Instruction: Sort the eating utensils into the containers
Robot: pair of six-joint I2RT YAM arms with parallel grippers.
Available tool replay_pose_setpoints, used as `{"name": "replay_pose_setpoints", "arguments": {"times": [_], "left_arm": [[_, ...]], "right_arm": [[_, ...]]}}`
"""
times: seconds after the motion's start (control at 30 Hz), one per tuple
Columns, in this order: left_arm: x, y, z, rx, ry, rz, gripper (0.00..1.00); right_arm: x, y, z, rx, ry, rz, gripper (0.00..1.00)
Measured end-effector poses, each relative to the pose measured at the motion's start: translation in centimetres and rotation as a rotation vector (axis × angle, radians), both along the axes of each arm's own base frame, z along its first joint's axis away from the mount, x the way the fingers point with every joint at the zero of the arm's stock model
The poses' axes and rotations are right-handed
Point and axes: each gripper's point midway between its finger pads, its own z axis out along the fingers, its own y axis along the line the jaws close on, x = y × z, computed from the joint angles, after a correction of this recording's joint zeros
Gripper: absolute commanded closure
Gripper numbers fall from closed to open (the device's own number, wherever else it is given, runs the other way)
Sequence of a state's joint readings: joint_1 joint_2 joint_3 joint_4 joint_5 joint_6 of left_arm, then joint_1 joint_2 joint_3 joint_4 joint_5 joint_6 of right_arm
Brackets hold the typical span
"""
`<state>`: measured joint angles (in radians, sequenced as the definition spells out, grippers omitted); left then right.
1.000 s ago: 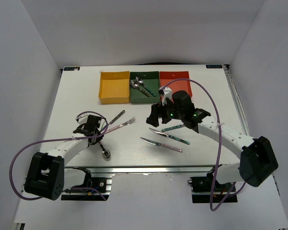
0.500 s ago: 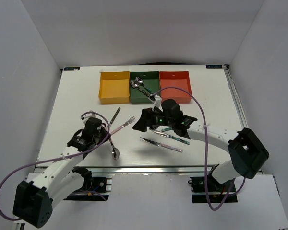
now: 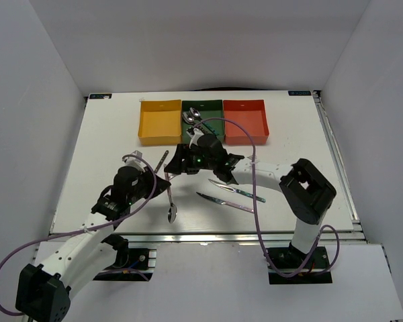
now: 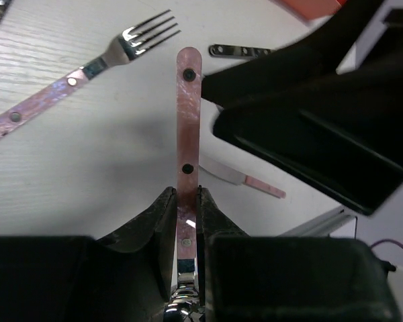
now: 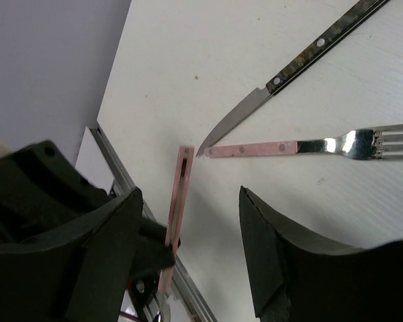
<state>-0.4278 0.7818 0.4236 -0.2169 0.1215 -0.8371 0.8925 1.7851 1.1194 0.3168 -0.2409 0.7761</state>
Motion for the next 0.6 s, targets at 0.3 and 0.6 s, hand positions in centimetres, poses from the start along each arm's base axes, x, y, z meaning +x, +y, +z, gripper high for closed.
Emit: {"name": "replay_pose_setpoints", "arguments": {"times": [0.3, 0.6], "left_arm": [[-0.1, -1.4, 0.6, -0.046, -0.038, -0.079, 1.0], [0.8, -1.0, 1.4, 0.022, -0.037, -0.071, 0.02]], "right_arm": [[0.3, 1.4, -1.4, -0.023, 0.029, 0.022, 0.78], [1.4, 1.4, 0.0, -0.029, -0.024, 0.093, 1.0]]}}
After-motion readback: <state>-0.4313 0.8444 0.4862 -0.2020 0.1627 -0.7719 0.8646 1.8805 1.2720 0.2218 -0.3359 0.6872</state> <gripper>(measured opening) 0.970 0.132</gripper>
